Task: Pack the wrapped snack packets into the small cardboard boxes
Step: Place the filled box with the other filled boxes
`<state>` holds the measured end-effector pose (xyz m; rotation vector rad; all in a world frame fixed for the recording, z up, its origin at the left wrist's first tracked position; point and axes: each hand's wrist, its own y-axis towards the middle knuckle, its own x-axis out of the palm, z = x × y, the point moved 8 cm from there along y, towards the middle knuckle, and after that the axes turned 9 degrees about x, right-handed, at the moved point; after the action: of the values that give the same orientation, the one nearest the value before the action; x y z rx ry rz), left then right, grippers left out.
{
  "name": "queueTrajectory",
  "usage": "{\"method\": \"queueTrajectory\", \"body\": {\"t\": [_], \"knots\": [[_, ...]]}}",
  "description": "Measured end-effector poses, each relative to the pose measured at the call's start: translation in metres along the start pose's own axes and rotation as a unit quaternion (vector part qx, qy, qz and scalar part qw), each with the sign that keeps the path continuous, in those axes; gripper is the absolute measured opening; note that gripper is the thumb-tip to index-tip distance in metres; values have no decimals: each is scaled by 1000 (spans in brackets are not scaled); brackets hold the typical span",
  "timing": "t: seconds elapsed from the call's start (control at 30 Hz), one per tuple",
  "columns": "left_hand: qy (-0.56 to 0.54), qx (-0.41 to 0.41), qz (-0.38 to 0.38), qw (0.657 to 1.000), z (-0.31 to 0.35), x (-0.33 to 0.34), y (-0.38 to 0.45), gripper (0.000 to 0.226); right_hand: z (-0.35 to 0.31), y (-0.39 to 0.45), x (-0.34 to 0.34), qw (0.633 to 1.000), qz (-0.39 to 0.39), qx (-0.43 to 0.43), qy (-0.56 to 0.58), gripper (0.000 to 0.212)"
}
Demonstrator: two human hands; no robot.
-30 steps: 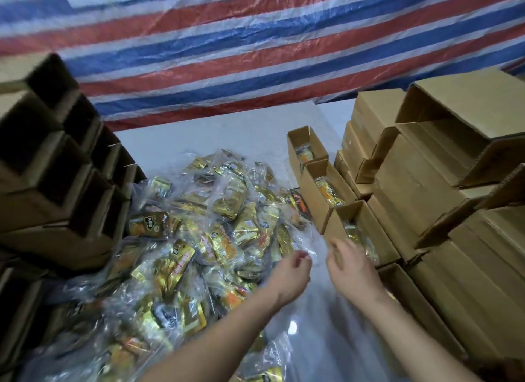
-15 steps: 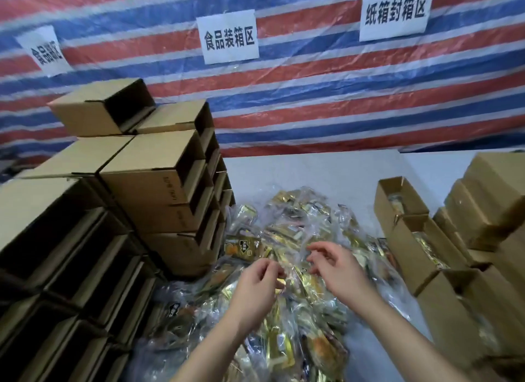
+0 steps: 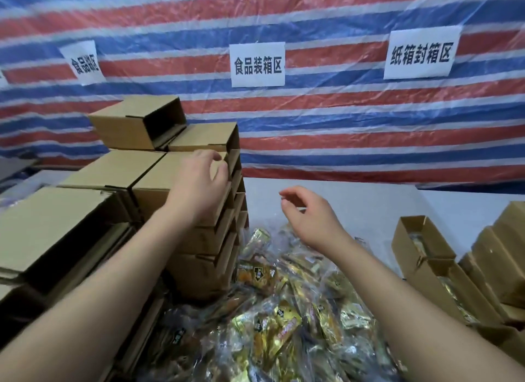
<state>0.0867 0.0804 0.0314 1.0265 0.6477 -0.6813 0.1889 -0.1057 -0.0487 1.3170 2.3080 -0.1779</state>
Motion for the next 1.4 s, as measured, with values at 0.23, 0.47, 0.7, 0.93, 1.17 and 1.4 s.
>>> {"method": "queueTrajectory", "body": {"t": [0.23,0.47,0.7,0.93,1.17,1.4], "knots": [[200,-52,16,978,-84,-36,107,45,-35,61,5,999,14,-29,-30,29],[292,-100,-45,950,-167,-28,145,53,-96,125,47,998,-30,-53,-28,52],[304,-166,-55,936,-220,-21,155,54,-114,150,68,997,-37,-60,-45,50],[328,-115,50,936,-202,-43,151,19,-108,154,68,998,-33,-48,-27,42],[241,-12,129,962,-118,-114,161,30,-143,153,20,995,22,-90,-35,41],[22,72,64,995,-6,-135,152,29,-207,141,-77,965,125,-163,-163,63]]}}
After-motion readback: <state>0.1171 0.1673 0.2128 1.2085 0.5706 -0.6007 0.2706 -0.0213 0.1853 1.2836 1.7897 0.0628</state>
